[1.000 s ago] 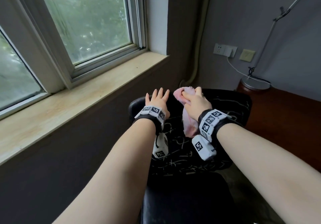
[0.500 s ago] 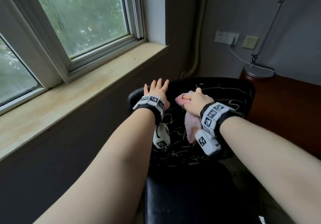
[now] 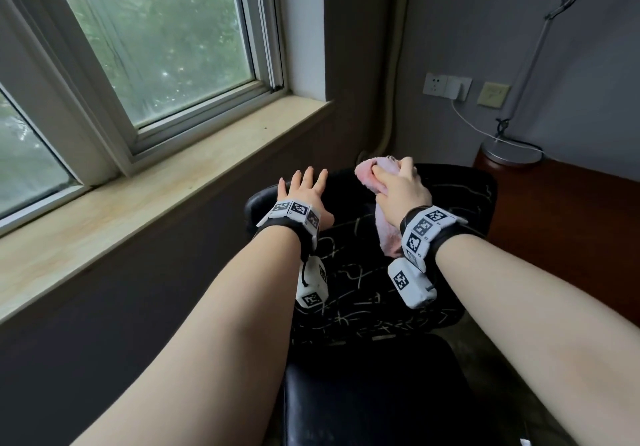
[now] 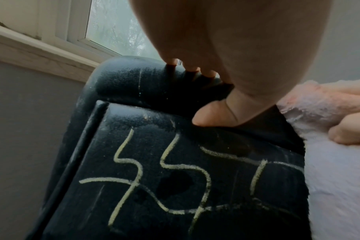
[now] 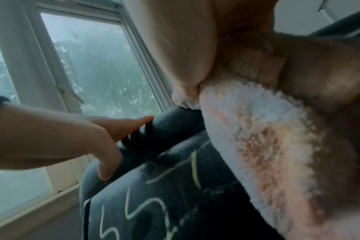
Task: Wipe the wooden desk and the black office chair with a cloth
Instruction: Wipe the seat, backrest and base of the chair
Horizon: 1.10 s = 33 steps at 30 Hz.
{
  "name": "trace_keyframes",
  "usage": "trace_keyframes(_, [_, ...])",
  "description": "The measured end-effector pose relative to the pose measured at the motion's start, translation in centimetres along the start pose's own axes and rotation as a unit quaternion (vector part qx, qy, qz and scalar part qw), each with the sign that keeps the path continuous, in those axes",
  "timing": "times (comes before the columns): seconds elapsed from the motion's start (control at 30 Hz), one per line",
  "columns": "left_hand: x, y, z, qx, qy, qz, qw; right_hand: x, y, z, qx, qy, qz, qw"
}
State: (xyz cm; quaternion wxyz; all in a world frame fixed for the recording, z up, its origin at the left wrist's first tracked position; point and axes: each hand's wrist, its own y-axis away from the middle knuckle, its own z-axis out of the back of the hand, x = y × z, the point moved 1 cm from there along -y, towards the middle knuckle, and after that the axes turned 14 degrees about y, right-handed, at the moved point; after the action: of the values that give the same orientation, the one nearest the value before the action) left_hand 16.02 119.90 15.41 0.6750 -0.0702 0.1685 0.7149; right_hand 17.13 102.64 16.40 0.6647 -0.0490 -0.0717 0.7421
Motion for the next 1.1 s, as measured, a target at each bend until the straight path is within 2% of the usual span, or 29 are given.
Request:
trace_keyframes(0.27, [-0.3,-0.6,-0.1,-0.001,0.001,0.011,1.000,-1.6,1.3,-1.6,0.075,0.034,0.027,0.996])
trace_keyframes(0.4, [-0.7,-0.1,0.0,-0.017,0.002,0.023,1.000,-1.9,1.0,0.7,0.164,0.004,-0.002,0.986])
trace_keyframes(0.43, [-1.2,0.2,-0.1,-0.025,-0.001,0.031,0.999,-2.1,1.0,1.3,0.168,0.000,-0.002,0.986])
trace_keyframes(0.57, [-4.1,0.8,-0.3,-0.078,0.009,0.075,0.994,-3.1,1.3,2.6,0.104,-0.023,-0.024,0.994])
trace_keyframes(0.63, [-5.4,0.4,-0.4,-0.095,0.013,0.033,0.995,-3.8,1.2,2.4,0.064,-0.037,-0.034,0.997])
trace_keyframes(0.7, [-6.3,-0.1,-1.0,-0.062,0.007,-0.037,0.997,-4.4,1.2,2.1,0.030,-0.052,-0.029,0.998])
trace_keyframes(0.77, [-6.6,-0.5,-1.4,-0.022,-0.006,-0.051,0.998,-4.7,1.1,1.8,-0.007,-0.079,-0.028,0.996])
trace_keyframes(0.83, [-6.3,-0.7,-1.5,-0.012,-0.008,-0.048,0.999,-4.7,0.8,1.5,-0.039,-0.110,-0.038,0.992])
trace_keyframes(0.9, [-5.9,-0.6,-1.5,-0.015,-0.016,-0.055,0.998,-4.3,0.2,1.1,-0.047,-0.104,-0.031,0.993])
trace_keyframes(1.1, [-5.8,-1.2,-1.6,-0.011,-0.031,-0.056,0.998,-3.6,-1.5,-0.1,-0.004,-0.031,0.000,1.000])
